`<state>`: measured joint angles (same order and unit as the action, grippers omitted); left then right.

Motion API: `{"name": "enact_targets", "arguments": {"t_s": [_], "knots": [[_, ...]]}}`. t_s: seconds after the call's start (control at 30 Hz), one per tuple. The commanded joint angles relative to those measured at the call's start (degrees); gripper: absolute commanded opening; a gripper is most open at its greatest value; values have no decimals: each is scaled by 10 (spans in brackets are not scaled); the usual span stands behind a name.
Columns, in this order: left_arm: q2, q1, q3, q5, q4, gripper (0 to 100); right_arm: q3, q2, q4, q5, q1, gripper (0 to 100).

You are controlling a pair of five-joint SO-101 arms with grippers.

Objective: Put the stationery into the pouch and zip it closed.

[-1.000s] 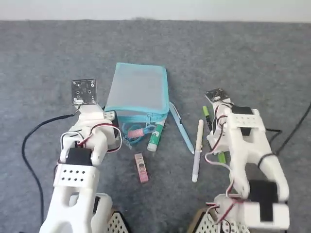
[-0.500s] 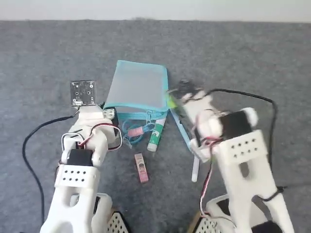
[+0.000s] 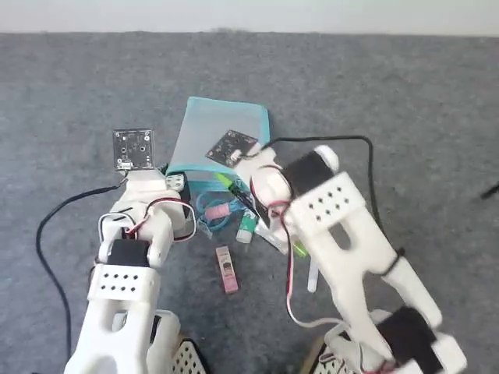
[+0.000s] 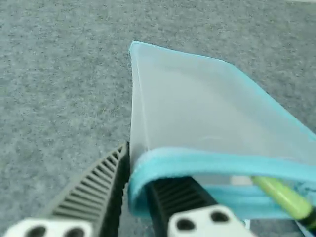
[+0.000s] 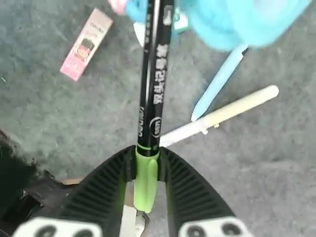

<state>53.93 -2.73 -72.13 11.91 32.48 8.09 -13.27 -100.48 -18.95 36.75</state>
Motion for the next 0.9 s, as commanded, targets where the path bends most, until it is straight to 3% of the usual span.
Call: {"name": "enact_targets", "arguments": {"t_s": [0.0, 0.3, 0.6, 0.87], "knots": [[4, 0, 1, 10, -19, 13, -78, 42, -23, 8, 6, 7], [4, 4, -1, -11, -19, 13, -240, 180, -25, 43, 7, 9], [5, 72, -15, -28, -20, 13, -366, 196, -22, 79, 8, 11], [5, 72, -16, -28, -20, 13, -376, 196, -14, 76, 33, 184]]}}
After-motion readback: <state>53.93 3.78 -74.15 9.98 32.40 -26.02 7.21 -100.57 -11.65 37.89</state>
